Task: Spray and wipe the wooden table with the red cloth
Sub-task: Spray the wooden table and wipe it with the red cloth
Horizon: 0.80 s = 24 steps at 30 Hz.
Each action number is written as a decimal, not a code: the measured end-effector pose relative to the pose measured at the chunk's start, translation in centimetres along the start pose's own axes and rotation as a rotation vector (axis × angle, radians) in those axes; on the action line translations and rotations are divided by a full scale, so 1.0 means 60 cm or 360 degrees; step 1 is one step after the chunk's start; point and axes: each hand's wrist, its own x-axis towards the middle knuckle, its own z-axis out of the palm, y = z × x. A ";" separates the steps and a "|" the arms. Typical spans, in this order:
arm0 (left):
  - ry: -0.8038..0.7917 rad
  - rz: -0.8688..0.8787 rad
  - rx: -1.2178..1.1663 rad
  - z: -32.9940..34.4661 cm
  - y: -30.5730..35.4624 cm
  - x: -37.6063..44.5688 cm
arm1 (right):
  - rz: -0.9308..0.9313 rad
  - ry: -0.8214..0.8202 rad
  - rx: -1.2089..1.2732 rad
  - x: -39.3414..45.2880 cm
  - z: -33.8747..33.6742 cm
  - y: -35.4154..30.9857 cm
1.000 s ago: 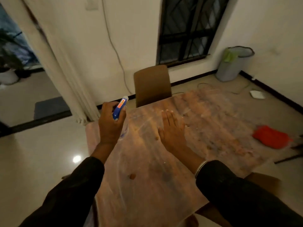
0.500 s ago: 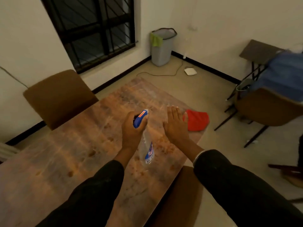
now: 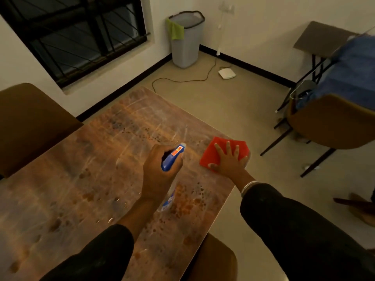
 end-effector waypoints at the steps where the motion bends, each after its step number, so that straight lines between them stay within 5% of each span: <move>1: 0.0001 0.0002 -0.0013 0.002 -0.005 -0.001 | 0.0019 -0.0041 -0.0017 0.006 0.007 0.003; 8: -0.0032 -0.0465 -0.0240 0.011 -0.042 -0.043 | -0.0061 0.0248 -0.0175 0.018 0.008 -0.016; 11: -0.0124 -0.0584 -0.0309 0.001 -0.037 -0.031 | -0.0132 0.0286 0.0022 0.016 -0.014 -0.034; 15: 0.0102 -0.0618 -0.0234 -0.044 -0.031 -0.036 | -0.0195 0.0438 0.0567 0.002 -0.024 -0.091; 20: 0.0485 -0.0649 -0.0095 -0.190 -0.031 -0.084 | -0.0107 0.0170 0.1462 -0.025 -0.009 -0.261; 24: 0.0525 -0.0574 0.0208 -0.360 -0.050 -0.139 | -0.0255 -0.0018 0.1649 -0.080 0.029 -0.446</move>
